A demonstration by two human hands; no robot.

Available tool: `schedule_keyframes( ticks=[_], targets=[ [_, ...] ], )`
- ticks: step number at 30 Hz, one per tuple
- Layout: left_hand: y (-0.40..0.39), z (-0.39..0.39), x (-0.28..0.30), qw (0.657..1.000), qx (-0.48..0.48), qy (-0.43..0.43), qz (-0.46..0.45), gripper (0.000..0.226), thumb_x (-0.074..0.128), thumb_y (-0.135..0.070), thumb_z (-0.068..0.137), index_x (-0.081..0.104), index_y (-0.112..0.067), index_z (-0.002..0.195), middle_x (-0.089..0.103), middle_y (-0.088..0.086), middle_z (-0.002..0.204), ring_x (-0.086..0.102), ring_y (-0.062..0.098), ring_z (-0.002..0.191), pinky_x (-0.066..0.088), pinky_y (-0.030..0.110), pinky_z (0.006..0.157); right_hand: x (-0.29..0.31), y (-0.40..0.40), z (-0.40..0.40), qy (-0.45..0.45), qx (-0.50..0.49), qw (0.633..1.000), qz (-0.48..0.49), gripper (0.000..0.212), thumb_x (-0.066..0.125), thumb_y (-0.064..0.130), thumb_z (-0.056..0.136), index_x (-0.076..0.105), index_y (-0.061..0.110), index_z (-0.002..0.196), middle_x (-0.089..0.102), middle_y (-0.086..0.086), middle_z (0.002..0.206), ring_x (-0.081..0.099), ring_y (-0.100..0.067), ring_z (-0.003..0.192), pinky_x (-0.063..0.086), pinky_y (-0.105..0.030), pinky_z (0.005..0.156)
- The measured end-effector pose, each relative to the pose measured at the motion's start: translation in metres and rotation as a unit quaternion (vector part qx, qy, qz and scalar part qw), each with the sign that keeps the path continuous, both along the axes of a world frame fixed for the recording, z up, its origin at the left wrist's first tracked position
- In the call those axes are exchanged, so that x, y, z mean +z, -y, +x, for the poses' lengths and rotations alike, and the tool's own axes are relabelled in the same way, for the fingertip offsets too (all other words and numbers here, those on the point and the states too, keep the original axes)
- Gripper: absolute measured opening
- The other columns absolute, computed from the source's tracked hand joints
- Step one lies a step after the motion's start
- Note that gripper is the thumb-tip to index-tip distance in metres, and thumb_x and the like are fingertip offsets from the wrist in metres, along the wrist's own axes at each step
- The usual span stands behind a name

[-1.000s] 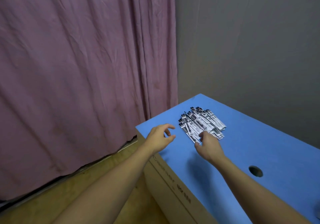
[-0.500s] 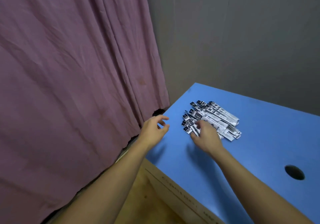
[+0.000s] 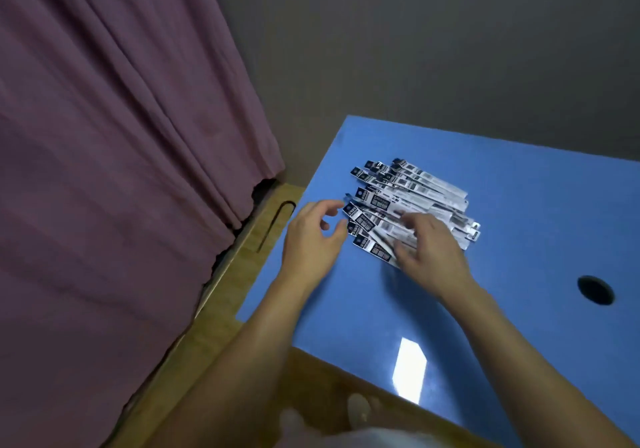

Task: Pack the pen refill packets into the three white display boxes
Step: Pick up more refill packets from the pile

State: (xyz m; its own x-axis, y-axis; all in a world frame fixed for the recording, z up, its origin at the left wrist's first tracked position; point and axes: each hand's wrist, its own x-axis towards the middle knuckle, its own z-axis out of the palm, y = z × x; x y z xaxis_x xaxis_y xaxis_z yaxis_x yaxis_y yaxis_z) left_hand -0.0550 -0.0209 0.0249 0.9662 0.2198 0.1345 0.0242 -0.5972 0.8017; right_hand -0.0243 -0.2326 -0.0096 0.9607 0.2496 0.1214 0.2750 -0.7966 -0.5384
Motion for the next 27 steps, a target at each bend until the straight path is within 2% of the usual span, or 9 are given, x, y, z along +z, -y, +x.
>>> schedule_keyframes(
  ticks=[3, 9, 11, 14, 16, 18, 20, 23, 27],
  targets=[
    [-0.002, 0.008, -0.023, 0.999, -0.024, -0.033, -0.014, 0.025, 0.068, -0.026, 0.093, 0.067, -0.029, 0.118, 0.063, -0.009, 0.107, 0.062, 0.008, 0.085, 0.049, 0.018, 0.076, 0.000, -0.001, -0.006, 0.001, -0.050, 0.999, 0.002, 0.038, 0.065, 0.024, 0.090, 0.057, 0.011, 0.125, 0.061, -0.006, 0.119, 0.055, -0.029, 0.113, 0.046, -0.038, 0.091],
    [-0.011, 0.035, -0.047, 0.990, -0.126, -0.070, -0.001, 0.028, 0.069, -0.022, 0.094, 0.068, -0.028, 0.121, 0.063, -0.007, 0.112, 0.063, 0.007, 0.089, 0.042, 0.001, 0.070, -0.001, -0.008, -0.012, -0.016, -0.130, 0.991, -0.006, 0.041, 0.052, 0.026, 0.086, 0.058, 0.009, 0.123, 0.063, -0.007, 0.114, 0.058, -0.029, 0.107, 0.049, -0.040, 0.090],
    [-0.015, 0.047, -0.044, 0.985, -0.158, -0.060, 0.022, 0.030, 0.068, -0.023, 0.094, 0.067, -0.028, 0.123, 0.062, -0.007, 0.110, 0.061, 0.009, 0.090, 0.045, 0.006, 0.074, -0.002, -0.012, -0.012, -0.013, -0.160, 0.987, 0.001, 0.037, 0.057, 0.017, 0.087, 0.058, 0.009, 0.124, 0.063, -0.007, 0.114, 0.059, -0.029, 0.107, 0.050, -0.039, 0.090],
    [-0.020, 0.068, -0.041, 0.981, -0.181, -0.038, 0.057, 0.031, 0.068, -0.023, 0.094, 0.067, -0.029, 0.124, 0.061, -0.007, 0.108, 0.059, 0.011, 0.089, 0.050, 0.026, 0.080, -0.004, -0.014, -0.013, -0.007, -0.200, 0.980, 0.011, 0.036, 0.061, 0.011, 0.089, 0.059, 0.009, 0.125, 0.063, -0.006, 0.115, 0.059, -0.027, 0.105, 0.047, -0.037, 0.090],
    [-0.020, 0.075, -0.040, 0.981, -0.169, -0.042, 0.079, 0.024, 0.068, -0.024, 0.093, 0.069, -0.029, 0.117, 0.061, -0.005, 0.103, 0.059, 0.013, 0.088, 0.051, 0.030, 0.076, -0.005, -0.012, -0.014, -0.006, -0.219, 0.976, 0.009, 0.037, 0.062, 0.011, 0.088, 0.059, 0.010, 0.124, 0.063, -0.005, 0.116, 0.059, -0.028, 0.104, 0.048, -0.038, 0.090],
    [-0.014, 0.080, -0.039, 0.983, -0.112, -0.101, 0.106, 0.011, 0.066, -0.035, 0.094, 0.068, -0.025, 0.096, 0.066, 0.000, 0.097, 0.062, 0.020, 0.089, 0.049, 0.033, 0.070, -0.005, -0.010, -0.016, -0.003, -0.229, 0.973, 0.014, 0.037, 0.062, 0.013, 0.087, 0.058, 0.011, 0.124, 0.062, -0.004, 0.115, 0.059, -0.028, 0.103, 0.050, -0.040, 0.090],
    [-0.001, 0.080, -0.040, 0.968, -0.049, -0.214, 0.120, 0.038, 0.061, -0.053, 0.093, 0.060, -0.018, 0.077, 0.069, 0.008, 0.093, 0.063, 0.029, 0.087, 0.047, 0.033, 0.064, -0.005, -0.007, -0.020, 0.003, -0.238, 0.971, 0.027, 0.037, 0.063, 0.013, 0.087, 0.058, 0.011, 0.124, 0.062, -0.003, 0.114, 0.059, -0.028, 0.101, 0.050, -0.042, 0.090],
    [0.021, 0.079, -0.043, 0.943, -0.034, -0.312, 0.107, 0.061, 0.056, -0.073, 0.084, 0.064, -0.014, 0.094, 0.064, 0.005, 0.099, 0.062, 0.033, 0.095, 0.049, 0.036, 0.074, -0.003, -0.002, -0.023, 0.009, -0.251, 0.967, 0.047, 0.037, 0.063, 0.013, 0.087, 0.058, 0.012, 0.124, 0.063, -0.001, 0.112, 0.059, -0.025, 0.100, 0.050, -0.041, 0.091],
    [0.037, 0.087, -0.043, 0.940, -0.018, -0.321, 0.114, 0.062, 0.063, -0.072, 0.081, 0.066, -0.016, 0.109, 0.066, 0.008, 0.115, 0.063, 0.035, 0.107, 0.047, 0.038, 0.078, -0.003, 0.004, -0.025, 0.015, -0.253, 0.965, 0.066, 0.035, 0.064, 0.013, 0.087, 0.059, 0.013, 0.122, 0.062, 0.003, 0.108, 0.059, -0.020, 0.097, 0.050, -0.038, 0.089]
  ],
)
